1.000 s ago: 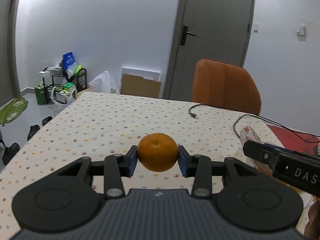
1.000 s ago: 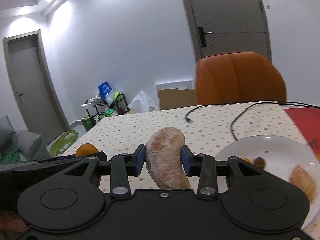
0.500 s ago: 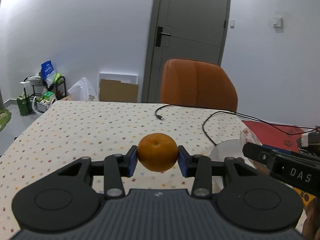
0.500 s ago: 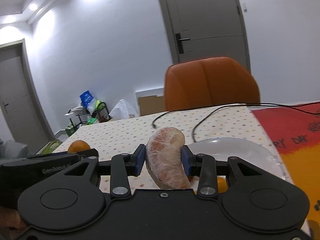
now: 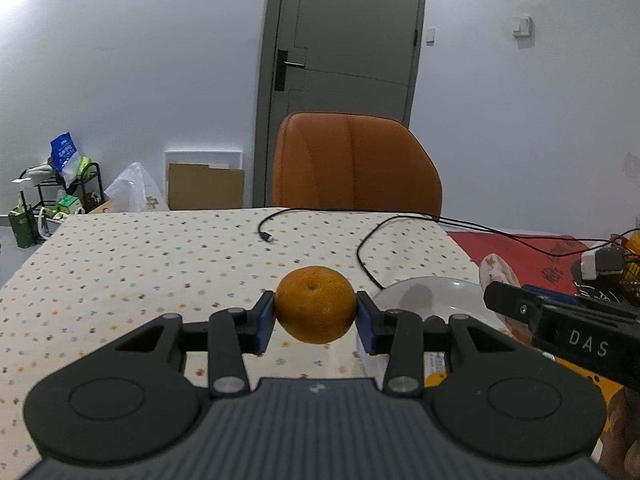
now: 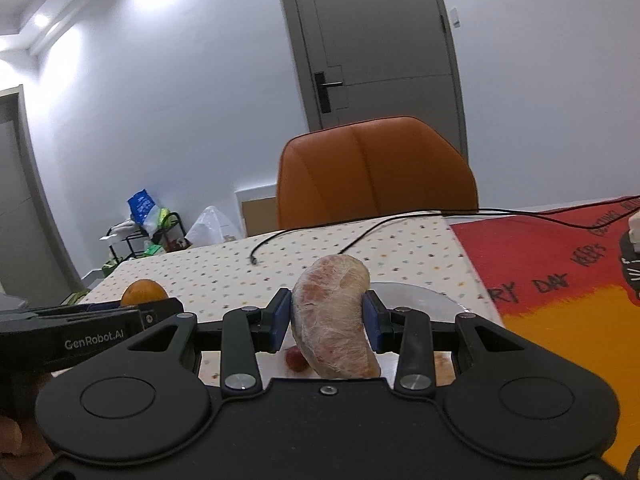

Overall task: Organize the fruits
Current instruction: 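Carry the pomelo piece over the white plate and open the right tool while the left tool holds the orange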

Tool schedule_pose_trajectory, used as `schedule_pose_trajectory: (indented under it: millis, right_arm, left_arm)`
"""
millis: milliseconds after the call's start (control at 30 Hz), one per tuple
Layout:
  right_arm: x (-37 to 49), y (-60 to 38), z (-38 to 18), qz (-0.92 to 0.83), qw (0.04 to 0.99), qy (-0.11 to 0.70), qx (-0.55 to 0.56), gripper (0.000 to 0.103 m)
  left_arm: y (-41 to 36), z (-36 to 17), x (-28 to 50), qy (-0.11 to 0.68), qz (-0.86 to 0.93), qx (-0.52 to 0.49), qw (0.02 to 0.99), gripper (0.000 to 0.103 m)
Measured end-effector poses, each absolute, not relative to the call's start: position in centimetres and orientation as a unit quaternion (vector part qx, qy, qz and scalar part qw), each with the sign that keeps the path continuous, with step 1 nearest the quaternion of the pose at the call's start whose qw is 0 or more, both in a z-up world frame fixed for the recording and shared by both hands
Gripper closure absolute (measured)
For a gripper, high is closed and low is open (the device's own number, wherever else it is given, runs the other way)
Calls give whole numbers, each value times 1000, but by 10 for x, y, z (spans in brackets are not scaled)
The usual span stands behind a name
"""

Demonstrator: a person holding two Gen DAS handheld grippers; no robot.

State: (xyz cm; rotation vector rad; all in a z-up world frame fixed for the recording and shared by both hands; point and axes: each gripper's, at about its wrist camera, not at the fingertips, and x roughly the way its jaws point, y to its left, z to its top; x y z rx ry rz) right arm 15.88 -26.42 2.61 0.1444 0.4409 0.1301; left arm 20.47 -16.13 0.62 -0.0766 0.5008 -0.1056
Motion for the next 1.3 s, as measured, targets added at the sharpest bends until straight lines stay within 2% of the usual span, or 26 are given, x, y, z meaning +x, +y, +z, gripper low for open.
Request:
schedule_pose_trajectory:
  millis: [733,1300]
  right_arm:
    - [180,-301,1,37,969,227,94,66]
    - [186,-292,-8,31,970,231,73,66]
  left_arm:
    - [-211,-23,233,285,-80,-4,955,62]
    - [-175,-10,219,269,-54,-35,961,58]
